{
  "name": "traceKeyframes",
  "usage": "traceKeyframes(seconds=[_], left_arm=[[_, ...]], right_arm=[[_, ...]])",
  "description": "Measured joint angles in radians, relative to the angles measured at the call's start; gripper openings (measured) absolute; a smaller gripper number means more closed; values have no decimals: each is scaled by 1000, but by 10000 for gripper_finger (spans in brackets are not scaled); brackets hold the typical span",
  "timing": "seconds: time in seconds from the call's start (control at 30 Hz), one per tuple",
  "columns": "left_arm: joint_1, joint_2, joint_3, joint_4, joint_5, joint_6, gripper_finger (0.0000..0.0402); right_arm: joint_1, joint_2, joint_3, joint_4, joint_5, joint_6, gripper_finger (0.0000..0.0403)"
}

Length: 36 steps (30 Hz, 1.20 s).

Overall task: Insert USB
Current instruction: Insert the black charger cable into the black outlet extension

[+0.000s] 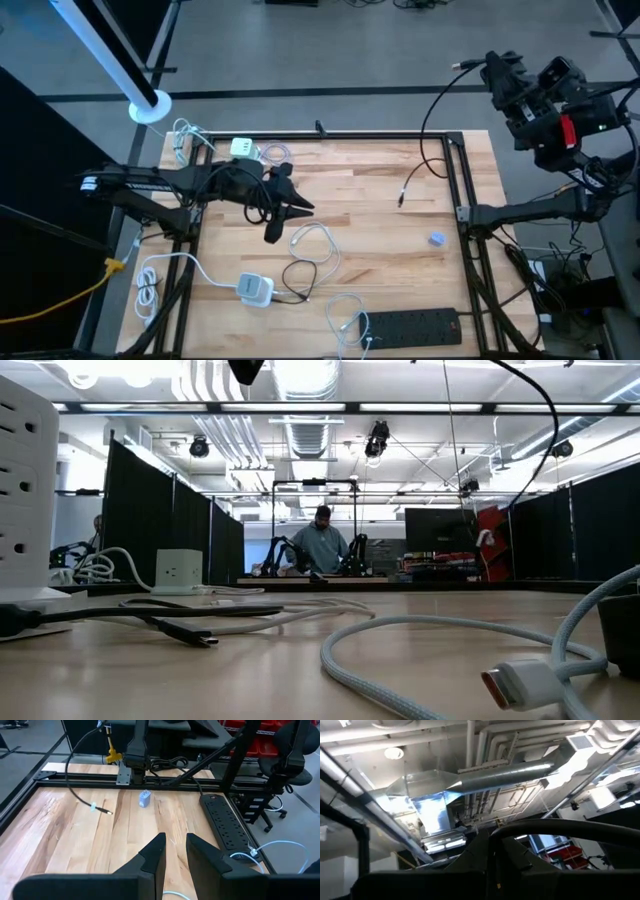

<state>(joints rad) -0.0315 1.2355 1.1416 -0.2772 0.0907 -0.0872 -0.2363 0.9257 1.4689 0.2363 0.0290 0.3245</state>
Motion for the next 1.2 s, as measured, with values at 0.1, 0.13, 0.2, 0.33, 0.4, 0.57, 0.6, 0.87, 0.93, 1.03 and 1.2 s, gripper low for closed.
traceKeyframes(seconds=[0.1, 0.13, 0.2, 0.33, 0.4, 0.57, 0.6, 0.87, 0.93, 1.03, 1.2], left_arm=[[0, -9, 0, 0, 0, 0, 63], [0, -10, 0, 0, 0, 0, 63], [-4, -11, 0, -1, 0, 0, 63], [-22, -11, 0, -4, -2, -6, 60], [-37, -11, 0, -12, -2, -14, 57], [-77, -11, -5, -18, -5, -48, 42], [-84, -11, -10, -20, -11, -57, 39], [-113, -29, -85, 68, -23, -143, 27], [-117, -34, -95, 91, -24, -145, 27], [-121, -40, -98, 110, -28, -144, 27], [-123, -41, -100, 117, -30, -142, 27]], right_arm=[[0, 4, 0, 0, -105, -4, 6], [0, 5, 0, -1, -143, -3, 6], [0, 7, 0, -9, -239, -3, 6], [1, 15, 0, -23, -383, 28, 6], [5, 21, 0, -23, -405, 44, 6], [20, 37, 0, -23, -417, 48, 6], [21, 40, 0, -24, -429, 46, 6], [21, 53, 0, -22, -476, 44, 6], [21, 57, 0, -22, -499, 43, 6], [23, 61, 0, -22, -548, 50, 6], [30, 72, 0, -21, -595, 58, 6]])
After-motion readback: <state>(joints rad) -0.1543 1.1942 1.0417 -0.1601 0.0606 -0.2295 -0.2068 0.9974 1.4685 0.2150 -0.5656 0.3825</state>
